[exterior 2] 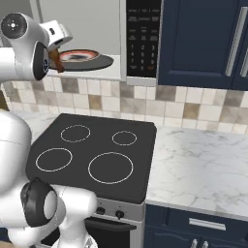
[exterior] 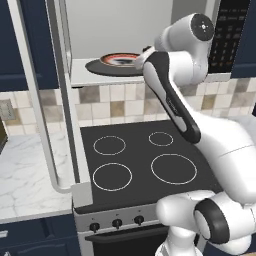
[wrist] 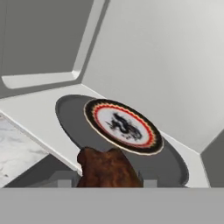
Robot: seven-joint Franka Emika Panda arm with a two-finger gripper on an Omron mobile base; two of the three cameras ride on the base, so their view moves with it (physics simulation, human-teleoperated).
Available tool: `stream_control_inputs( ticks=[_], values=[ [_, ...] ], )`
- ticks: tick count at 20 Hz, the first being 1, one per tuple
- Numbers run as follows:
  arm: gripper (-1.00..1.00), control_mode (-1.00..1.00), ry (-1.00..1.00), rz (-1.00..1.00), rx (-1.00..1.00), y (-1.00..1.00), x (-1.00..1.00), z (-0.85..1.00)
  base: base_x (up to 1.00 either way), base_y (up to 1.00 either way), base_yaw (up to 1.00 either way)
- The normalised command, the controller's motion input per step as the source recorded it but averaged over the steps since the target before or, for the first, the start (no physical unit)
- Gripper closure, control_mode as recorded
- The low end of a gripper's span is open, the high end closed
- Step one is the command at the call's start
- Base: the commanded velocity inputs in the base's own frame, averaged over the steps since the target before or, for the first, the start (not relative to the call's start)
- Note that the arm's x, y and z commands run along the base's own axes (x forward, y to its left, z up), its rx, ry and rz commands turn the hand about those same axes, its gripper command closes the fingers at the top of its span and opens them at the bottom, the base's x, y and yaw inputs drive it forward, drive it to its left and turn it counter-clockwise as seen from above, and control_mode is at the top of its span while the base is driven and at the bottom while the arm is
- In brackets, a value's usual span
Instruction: Transport the chicken drumstick from the fridge to the microwave and turn on the microwave.
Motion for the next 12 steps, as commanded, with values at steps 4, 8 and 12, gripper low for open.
stream_control_inputs(
  ticks=[4, 8, 12],
  values=[
    [1.0, -1.0, 0.0, 0.06, -0.02, 0.06, 0.36, 0.21, 0.0, 0.0, 0.0],
    [1.0, -1.0, 0.0, 0.07, -0.02, 0.05, 0.38, 0.08, 0.0, 0.0, 0.0],
    [1.0, -1.0, 0.0, 0.06, -0.03, 0.08, 0.43, 0.0, 0.0, 0.0, 0.0]
  ],
)
